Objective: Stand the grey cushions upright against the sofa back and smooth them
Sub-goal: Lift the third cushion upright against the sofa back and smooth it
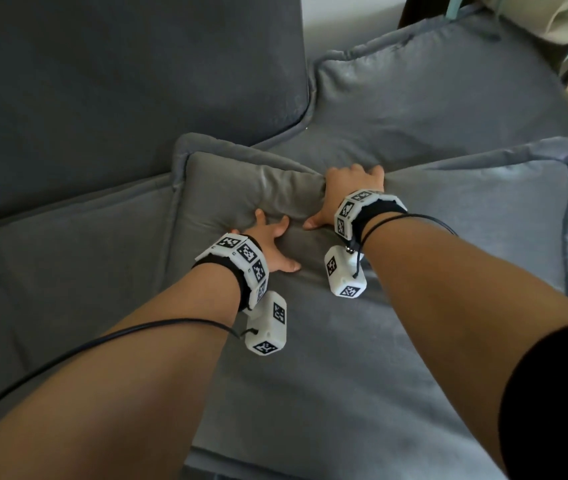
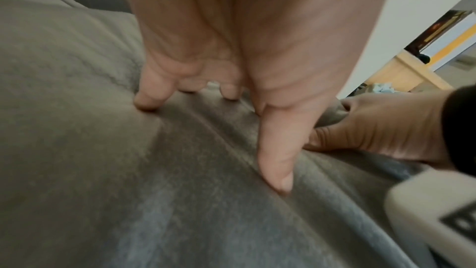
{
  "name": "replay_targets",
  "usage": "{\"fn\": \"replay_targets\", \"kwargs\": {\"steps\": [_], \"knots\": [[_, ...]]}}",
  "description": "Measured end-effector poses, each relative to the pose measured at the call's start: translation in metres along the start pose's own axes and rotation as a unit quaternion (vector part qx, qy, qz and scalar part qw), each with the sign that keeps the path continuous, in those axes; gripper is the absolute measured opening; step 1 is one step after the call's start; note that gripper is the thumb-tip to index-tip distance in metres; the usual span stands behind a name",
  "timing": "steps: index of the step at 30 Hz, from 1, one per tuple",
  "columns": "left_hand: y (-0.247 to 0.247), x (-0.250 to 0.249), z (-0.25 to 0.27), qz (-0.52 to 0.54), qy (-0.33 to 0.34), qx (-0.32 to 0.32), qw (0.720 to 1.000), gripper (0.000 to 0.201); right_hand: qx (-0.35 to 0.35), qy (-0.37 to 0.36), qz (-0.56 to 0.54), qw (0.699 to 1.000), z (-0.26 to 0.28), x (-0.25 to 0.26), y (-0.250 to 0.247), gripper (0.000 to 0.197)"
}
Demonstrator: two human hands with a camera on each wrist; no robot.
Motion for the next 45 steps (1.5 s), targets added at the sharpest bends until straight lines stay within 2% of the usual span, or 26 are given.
{"fn": "replay_targets", "kwargs": {"steps": [2,6,8,10,12,14,15,17,19,21,23,26,30,33,38,42,45], "knots": [[0.005,0.004,0.011,0.026,0.011,-0.005,1.000,0.103,0.004,0.005,-0.001,1.000,0.018,-0.003,0.002,0.087],[0.005,0.012,0.050,0.124,0.013,-0.032,0.992,0.095,0.013,0.009,0.005,1.000,0.061,-0.005,0.004,0.084],[0.001,0.017,0.073,0.132,0.000,-0.017,0.991,0.096,0.013,0.003,0.009,1.000,0.084,-0.001,-0.001,0.084],[-0.008,0.017,0.091,0.109,-0.019,-0.019,0.994,0.088,0.011,-0.002,0.010,1.000,0.100,0.004,-0.010,0.083],[-0.028,0.013,0.117,0.045,-0.028,-0.065,0.996,0.067,0.010,-0.013,0.012,1.000,0.119,0.009,-0.024,0.084],[-0.049,0.010,0.137,0.005,-0.036,-0.154,0.987,0.051,0.012,-0.024,0.007,1.000,0.134,0.011,-0.036,0.085],[-0.057,0.009,0.147,0.001,-0.038,-0.201,0.979,0.051,0.011,-0.030,0.004,0.999,0.143,0.012,-0.041,0.086],[-0.068,0.003,0.166,-0.051,-0.021,-0.284,0.957,0.066,0.006,-0.043,-0.004,0.999,0.163,0.011,-0.053,0.086],[-0.070,-0.008,0.179,-0.124,0.015,-0.310,0.942,0.086,0.004,-0.053,-0.012,0.999,0.179,0.011,-0.060,0.085],[-0.066,-0.020,0.191,-0.182,0.054,-0.283,0.940,0.106,0.001,-0.066,-0.020,0.998,0.197,0.010,-0.068,0.085],[-0.059,-0.025,0.193,-0.202,0.065,-0.211,0.954,0.124,0.009,-0.078,-0.031,0.996,0.210,0.009,-0.073,0.082],[-0.046,-0.029,0.201,-0.221,0.056,-0.134,0.965,0.133,0.028,-0.097,-0.039,0.994,0.229,0.003,-0.079,0.073],[-0.036,-0.039,0.223,-0.255,0.056,-0.134,0.956,0.126,0.046,-0.118,-0.026,0.992,0.254,-0.004,-0.081,0.071],[-0.030,-0.045,0.242,-0.271,0.048,-0.140,0.951,0.109,0.045,-0.141,0.007,0.989,0.275,-0.006,-0.083,0.087],[-0.024,-0.046,0.266,-0.260,0.029,-0.143,0.954,0.102,0.029,-0.156,0.079,0.984,0.301,-0.007,-0.086,0.107],[-0.023,-0.046,0.283,-0.260,0.025,-0.139,0.955,0.098,-0.007,-0.147,0.096,0.984,0.315,-0.004,-0.087,0.101],[-0.019,-0.043,0.293,-0.270,0.029,-0.146,0.951,0.090,0.007,-0.146,0.080,0.986,0.323,-0.001,-0.090,0.089]]}}
Point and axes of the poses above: each hand's wrist, its own z-axis away from the middle knuckle, its own y-axis out of the palm, x = y × z, the point moved 4 cm from there along -z, towards the middle knuckle, and after that the axes turned 13 degrees about y, right-handed, at the moved point
